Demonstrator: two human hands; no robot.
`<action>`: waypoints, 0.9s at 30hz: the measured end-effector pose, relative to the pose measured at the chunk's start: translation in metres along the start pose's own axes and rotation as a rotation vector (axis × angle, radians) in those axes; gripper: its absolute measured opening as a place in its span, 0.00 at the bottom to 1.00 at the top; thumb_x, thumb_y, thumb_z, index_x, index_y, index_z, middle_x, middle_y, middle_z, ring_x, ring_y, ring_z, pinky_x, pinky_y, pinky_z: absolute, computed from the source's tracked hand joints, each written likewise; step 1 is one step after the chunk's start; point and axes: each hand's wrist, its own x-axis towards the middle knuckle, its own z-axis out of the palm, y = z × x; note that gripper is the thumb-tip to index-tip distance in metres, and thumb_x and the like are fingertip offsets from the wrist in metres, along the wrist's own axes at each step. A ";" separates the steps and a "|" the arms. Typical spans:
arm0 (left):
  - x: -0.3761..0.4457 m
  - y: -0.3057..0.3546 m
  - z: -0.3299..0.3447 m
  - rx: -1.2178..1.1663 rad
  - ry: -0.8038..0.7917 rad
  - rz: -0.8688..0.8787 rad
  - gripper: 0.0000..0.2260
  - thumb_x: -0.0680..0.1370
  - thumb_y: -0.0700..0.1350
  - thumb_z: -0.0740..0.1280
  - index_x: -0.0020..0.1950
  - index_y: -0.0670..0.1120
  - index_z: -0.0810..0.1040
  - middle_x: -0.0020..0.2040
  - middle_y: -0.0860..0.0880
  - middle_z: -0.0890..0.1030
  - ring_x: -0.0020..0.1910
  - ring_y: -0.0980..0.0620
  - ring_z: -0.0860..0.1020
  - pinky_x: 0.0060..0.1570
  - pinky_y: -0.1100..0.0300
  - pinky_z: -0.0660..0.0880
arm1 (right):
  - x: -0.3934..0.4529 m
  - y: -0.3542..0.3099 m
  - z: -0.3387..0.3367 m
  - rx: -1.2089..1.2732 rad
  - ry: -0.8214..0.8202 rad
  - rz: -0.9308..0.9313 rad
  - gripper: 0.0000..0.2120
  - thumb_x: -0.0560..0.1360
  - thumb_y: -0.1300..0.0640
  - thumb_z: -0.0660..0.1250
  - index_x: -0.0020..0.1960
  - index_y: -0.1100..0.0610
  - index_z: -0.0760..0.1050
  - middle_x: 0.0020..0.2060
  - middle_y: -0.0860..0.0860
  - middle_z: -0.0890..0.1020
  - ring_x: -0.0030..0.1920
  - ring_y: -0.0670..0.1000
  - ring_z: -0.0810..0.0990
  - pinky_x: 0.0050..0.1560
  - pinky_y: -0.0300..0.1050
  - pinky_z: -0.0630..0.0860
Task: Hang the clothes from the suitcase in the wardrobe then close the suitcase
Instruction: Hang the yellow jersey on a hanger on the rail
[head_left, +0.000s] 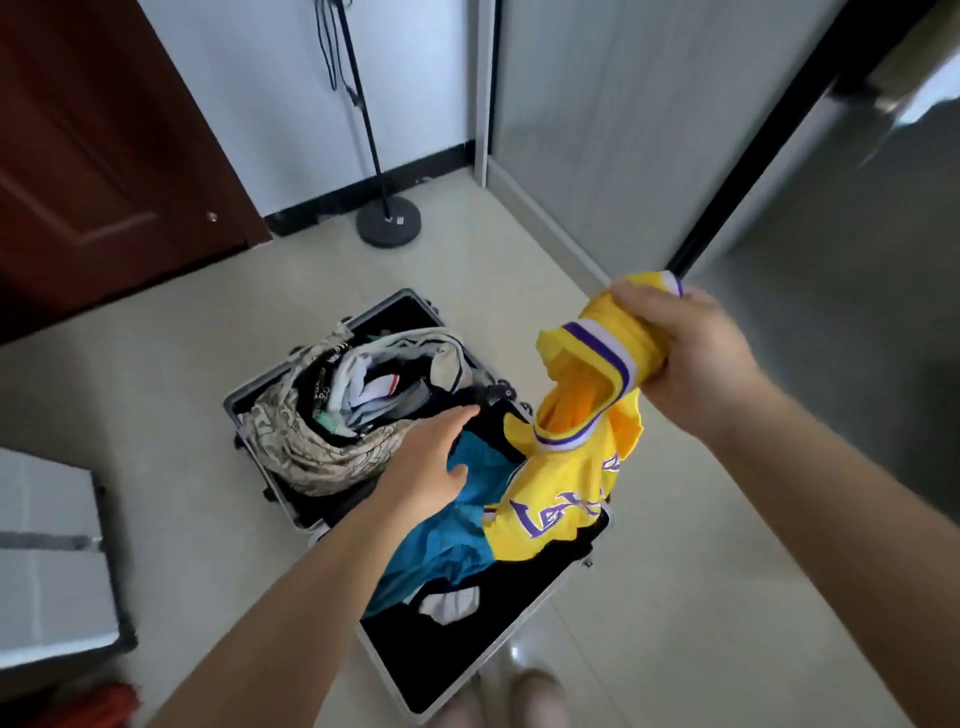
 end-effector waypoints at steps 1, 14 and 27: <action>0.002 0.015 -0.009 -0.007 0.033 0.060 0.29 0.75 0.33 0.62 0.74 0.49 0.59 0.73 0.50 0.62 0.73 0.53 0.60 0.72 0.59 0.58 | -0.001 -0.023 0.007 -0.021 -0.063 -0.025 0.09 0.59 0.62 0.72 0.23 0.58 0.75 0.21 0.51 0.77 0.24 0.49 0.77 0.30 0.39 0.78; -0.016 0.211 -0.141 0.743 0.035 0.245 0.13 0.77 0.48 0.61 0.58 0.44 0.75 0.59 0.46 0.76 0.56 0.46 0.76 0.44 0.61 0.67 | -0.079 -0.269 0.020 -0.133 -0.017 -0.327 0.09 0.64 0.60 0.69 0.26 0.59 0.74 0.23 0.51 0.77 0.27 0.50 0.76 0.35 0.39 0.75; -0.090 0.355 -0.283 1.079 0.408 0.286 0.11 0.75 0.39 0.56 0.52 0.46 0.76 0.53 0.49 0.79 0.54 0.47 0.77 0.41 0.59 0.68 | -0.207 -0.360 -0.035 -1.659 0.229 0.194 0.38 0.68 0.33 0.63 0.72 0.45 0.55 0.67 0.50 0.70 0.52 0.51 0.78 0.48 0.41 0.77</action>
